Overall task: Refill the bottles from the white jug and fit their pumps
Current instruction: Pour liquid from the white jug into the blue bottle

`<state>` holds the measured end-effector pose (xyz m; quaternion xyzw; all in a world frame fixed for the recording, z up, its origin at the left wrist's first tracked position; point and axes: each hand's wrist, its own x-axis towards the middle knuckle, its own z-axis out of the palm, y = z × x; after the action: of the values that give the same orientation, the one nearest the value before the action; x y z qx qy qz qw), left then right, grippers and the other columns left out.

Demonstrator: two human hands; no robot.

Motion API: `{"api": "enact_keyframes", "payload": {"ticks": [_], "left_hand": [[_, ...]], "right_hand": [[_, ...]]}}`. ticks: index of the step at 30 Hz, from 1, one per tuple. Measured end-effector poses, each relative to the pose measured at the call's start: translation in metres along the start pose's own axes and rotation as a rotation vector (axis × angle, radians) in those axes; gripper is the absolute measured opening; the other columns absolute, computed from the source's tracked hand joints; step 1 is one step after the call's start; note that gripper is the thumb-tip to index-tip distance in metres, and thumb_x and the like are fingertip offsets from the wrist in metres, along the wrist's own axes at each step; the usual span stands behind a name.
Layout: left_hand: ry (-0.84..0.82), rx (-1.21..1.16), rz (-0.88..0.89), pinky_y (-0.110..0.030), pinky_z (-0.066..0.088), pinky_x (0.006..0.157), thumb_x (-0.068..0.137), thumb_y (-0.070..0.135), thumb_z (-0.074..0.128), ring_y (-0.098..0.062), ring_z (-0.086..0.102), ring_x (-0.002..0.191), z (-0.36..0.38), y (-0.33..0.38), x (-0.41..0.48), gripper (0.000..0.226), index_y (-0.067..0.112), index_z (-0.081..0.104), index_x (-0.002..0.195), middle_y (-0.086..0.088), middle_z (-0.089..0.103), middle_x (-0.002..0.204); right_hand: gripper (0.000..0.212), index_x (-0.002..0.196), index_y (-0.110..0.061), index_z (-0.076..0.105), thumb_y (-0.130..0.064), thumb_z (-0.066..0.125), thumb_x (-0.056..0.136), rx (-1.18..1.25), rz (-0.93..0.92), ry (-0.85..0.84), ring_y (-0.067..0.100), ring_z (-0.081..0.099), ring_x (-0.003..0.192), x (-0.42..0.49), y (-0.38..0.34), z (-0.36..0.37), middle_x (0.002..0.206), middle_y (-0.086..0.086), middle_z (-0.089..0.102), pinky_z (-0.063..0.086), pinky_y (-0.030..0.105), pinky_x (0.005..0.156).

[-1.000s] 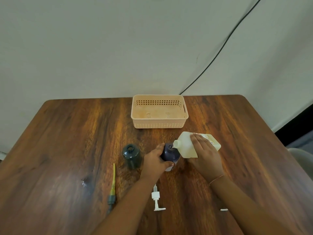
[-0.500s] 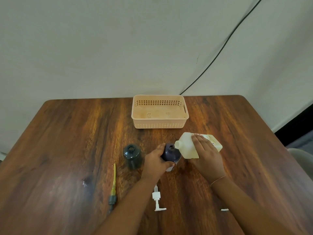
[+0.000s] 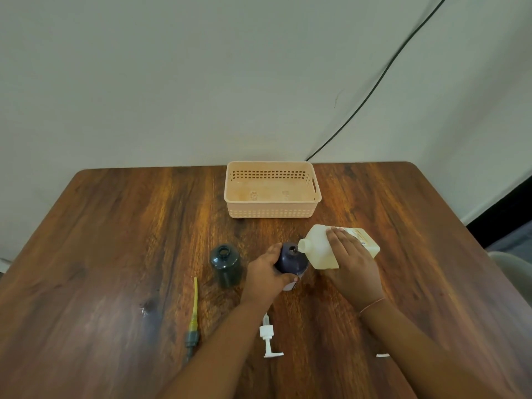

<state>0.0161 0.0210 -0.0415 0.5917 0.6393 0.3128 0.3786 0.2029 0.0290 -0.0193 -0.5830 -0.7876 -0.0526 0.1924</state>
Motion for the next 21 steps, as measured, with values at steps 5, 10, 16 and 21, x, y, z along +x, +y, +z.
{"api": "enact_keyframes", "payload": {"ticks": [5, 10, 16, 21], "left_hand": [[0.001, 0.012, 0.002, -0.016, 0.039, 0.087, 0.067, 0.018, 0.079, -0.009, 0.054, 0.105, 0.0002, 0.0006, -0.0005, 0.072, 0.021, 0.047, 0.131, 0.001, 0.062, 0.123], [0.003, 0.022, 0.009, -0.014, 0.037, 0.084, 0.067, 0.020, 0.079, -0.003, 0.049, 0.100, 0.0000, -0.0007, -0.0010, 0.072, 0.022, 0.046, 0.131, 0.002, 0.062, 0.123], [-0.002, 0.014, 0.005, -0.016, 0.039, 0.086, 0.068, 0.019, 0.079, -0.014, 0.056, 0.110, 0.0003, -0.0008, -0.0002, 0.072, 0.021, 0.046, 0.132, 0.001, 0.061, 0.125], [-0.002, 0.021, 0.008, -0.018, 0.039, 0.087, 0.068, 0.019, 0.078, -0.018, 0.056, 0.113, 0.0000, -0.0003, -0.0002, 0.073, 0.020, 0.045, 0.133, 0.000, 0.061, 0.126]], "right_hand": [[0.080, 0.127, -0.005, 0.051, -0.020, 0.087, 0.057, -0.005, -0.011, 0.000, 0.035, 0.058, 0.114, 0.0020, -0.0019, -0.0014, 0.125, 0.016, 0.061, 0.051, 0.050, 0.084], [0.081, 0.126, -0.005, 0.051, -0.020, 0.088, 0.056, -0.014, -0.017, 0.000, 0.035, 0.059, 0.113, 0.0016, -0.0033, -0.0022, 0.124, 0.016, 0.061, 0.051, 0.050, 0.085], [0.079, 0.127, -0.005, 0.051, -0.021, 0.087, 0.058, -0.018, -0.017, 0.001, 0.035, 0.058, 0.114, 0.0011, -0.0021, -0.0010, 0.126, 0.016, 0.060, 0.051, 0.051, 0.086], [0.080, 0.126, -0.004, 0.052, -0.020, 0.087, 0.056, -0.037, -0.051, 0.026, 0.035, 0.059, 0.113, 0.0023, -0.0010, -0.0009, 0.124, 0.017, 0.061, 0.050, 0.051, 0.086]]}}
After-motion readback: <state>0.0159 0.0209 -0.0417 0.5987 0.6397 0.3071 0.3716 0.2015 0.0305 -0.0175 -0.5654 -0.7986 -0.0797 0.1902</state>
